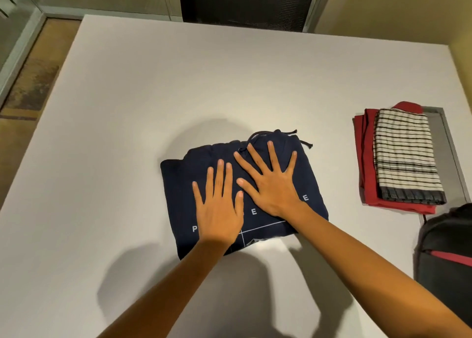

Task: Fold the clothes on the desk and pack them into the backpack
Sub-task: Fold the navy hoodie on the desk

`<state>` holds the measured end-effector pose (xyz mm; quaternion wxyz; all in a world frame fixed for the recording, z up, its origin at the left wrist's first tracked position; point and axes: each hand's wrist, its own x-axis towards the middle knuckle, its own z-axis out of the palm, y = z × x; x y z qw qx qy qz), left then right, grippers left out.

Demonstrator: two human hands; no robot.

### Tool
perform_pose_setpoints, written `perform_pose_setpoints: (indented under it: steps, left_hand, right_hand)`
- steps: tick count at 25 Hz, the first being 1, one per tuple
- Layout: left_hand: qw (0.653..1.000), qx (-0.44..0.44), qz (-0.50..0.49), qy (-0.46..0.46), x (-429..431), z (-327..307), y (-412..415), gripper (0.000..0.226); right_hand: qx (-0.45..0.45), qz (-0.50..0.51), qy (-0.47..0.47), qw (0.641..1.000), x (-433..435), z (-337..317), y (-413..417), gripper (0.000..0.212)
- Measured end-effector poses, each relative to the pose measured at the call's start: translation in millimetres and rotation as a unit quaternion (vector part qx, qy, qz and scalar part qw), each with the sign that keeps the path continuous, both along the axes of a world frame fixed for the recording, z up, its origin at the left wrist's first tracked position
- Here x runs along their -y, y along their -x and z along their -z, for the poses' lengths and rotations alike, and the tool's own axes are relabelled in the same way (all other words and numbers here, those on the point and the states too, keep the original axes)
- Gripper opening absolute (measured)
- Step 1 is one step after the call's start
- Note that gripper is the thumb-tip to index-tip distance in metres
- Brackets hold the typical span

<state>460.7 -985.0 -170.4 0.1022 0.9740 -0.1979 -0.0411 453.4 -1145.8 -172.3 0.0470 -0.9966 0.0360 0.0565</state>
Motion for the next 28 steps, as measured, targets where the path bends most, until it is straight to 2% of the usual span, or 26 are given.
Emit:
perform_pose_setpoints:
  steps: [3, 6, 9, 11, 15, 18, 19, 21, 23, 26, 28]
  left_hand:
    - [1.000, -0.009, -0.010, 0.003, -1.4, 10.0, -6.0, 0.064]
    - [1.000, -0.004, -0.001, 0.008, -0.6, 7.9, -5.8, 0.064]
    - [1.000, 0.004, 0.014, 0.011, -5.0, 8.5, -5.4, 0.063]
    - [0.999, 0.005, 0.030, 0.014, -8.5, 10.4, -4.8, 0.061]
    - [0.999, -0.002, 0.032, 0.019, -10.9, 11.1, -5.7, 0.061]
    - [0.998, -0.011, 0.035, 0.059, -10.6, 3.2, -4.7, 0.060]
    - [0.996, -0.012, 0.033, 0.082, -12.7, -1.2, -1.3, 0.059]
    - [0.991, -0.006, -0.004, 0.135, -26.5, -12.7, 12.9, 0.054]
    - [0.983, 0.004, -0.080, 0.167, -51.5, -23.9, 28.3, 0.048]
    - [0.961, -0.039, -0.196, 0.193, -95.9, -34.4, 48.8, 0.042]
    - [0.927, -0.123, -0.252, 0.249, -112.9, -42.4, 60.4, 0.040]
  right_hand:
    - [-0.006, 0.000, -0.014, 1.000, -0.2, -3.8, -6.0, 0.058]
    - [0.026, 0.026, -0.014, 0.999, -9.9, -16.9, 5.9, 0.055]
    - [0.069, -0.019, 0.002, 0.997, -26.2, -20.4, 47.0, 0.055]
    - [0.070, -0.046, 0.001, 0.996, -25.3, -16.2, 65.4, 0.054]
    - [0.049, -0.039, -0.018, 0.998, -17.1, -13.6, 58.4, 0.055]
    - [0.046, -0.051, -0.039, 0.997, -16.1, -17.4, 58.7, 0.055]
    - [0.061, -0.033, -0.062, 0.996, -15.2, -19.5, 60.8, 0.055]
    - [0.113, 0.074, -0.133, 0.982, -12.5, -24.4, 70.4, 0.053]
    - [0.172, 0.229, -0.201, 0.937, -2.6, -25.7, 85.7, 0.052]
    - [0.134, 0.402, -0.276, 0.863, 10.4, -26.7, 112.0, 0.053]
    - [0.110, 0.439, -0.312, 0.835, 9.9, -30.1, 120.2, 0.047]
